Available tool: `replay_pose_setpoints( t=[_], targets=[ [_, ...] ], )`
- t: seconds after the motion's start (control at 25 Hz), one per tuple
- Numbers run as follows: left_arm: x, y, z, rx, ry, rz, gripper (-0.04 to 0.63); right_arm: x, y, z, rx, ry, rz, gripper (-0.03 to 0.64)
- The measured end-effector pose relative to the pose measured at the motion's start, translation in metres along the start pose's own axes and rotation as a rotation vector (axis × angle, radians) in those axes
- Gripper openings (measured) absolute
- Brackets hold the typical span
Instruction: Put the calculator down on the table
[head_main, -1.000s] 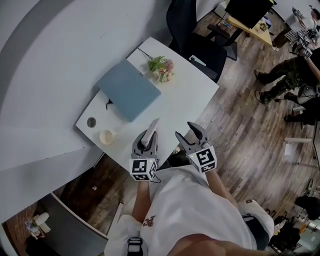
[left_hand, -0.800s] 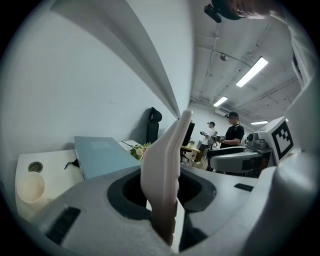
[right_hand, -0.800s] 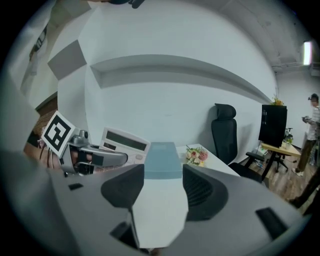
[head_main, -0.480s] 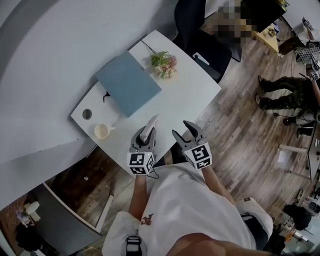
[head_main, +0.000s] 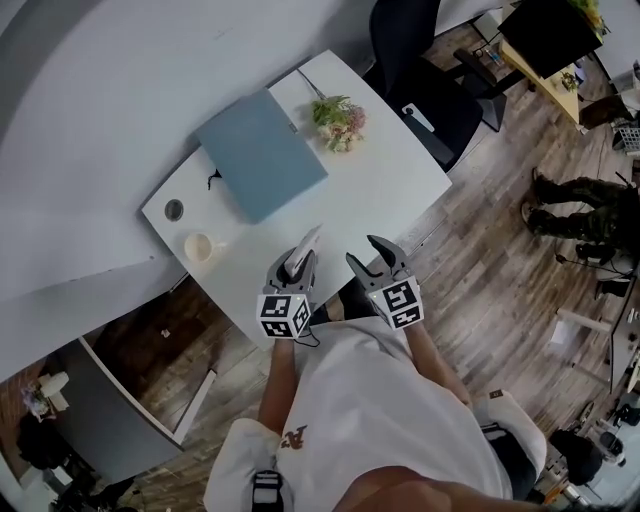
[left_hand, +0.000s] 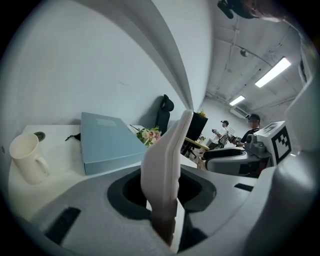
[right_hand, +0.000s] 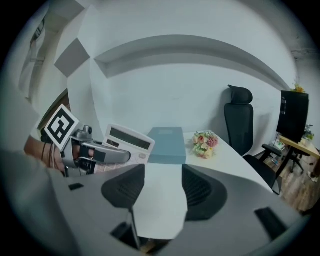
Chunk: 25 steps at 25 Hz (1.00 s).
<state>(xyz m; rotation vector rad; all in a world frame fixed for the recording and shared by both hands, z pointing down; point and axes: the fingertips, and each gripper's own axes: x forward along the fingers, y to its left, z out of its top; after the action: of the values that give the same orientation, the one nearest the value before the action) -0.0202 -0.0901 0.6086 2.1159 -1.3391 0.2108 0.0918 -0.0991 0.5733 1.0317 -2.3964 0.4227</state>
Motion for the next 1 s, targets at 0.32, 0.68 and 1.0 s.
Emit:
replay_pose_setpoints(
  t=[0.32, 0.68, 1.0],
  targets=[
    [0.019, 0.007, -0.019, -0.065, 0.047, -0.002, 0.126, 0.011, -0.011, -0.024, 0.012, 0.069, 0.034, 0.233],
    [0.043, 0.015, -0.044, -0.118, 0.121, -0.031, 0.126, 0.033, -0.004, -0.045, 0.009, 0.121, 0.09, 0.233],
    [0.06, 0.018, -0.062, -0.191, 0.167, -0.068, 0.127, 0.046, -0.007, -0.063, 0.018, 0.16, 0.1, 0.233]
  ],
)
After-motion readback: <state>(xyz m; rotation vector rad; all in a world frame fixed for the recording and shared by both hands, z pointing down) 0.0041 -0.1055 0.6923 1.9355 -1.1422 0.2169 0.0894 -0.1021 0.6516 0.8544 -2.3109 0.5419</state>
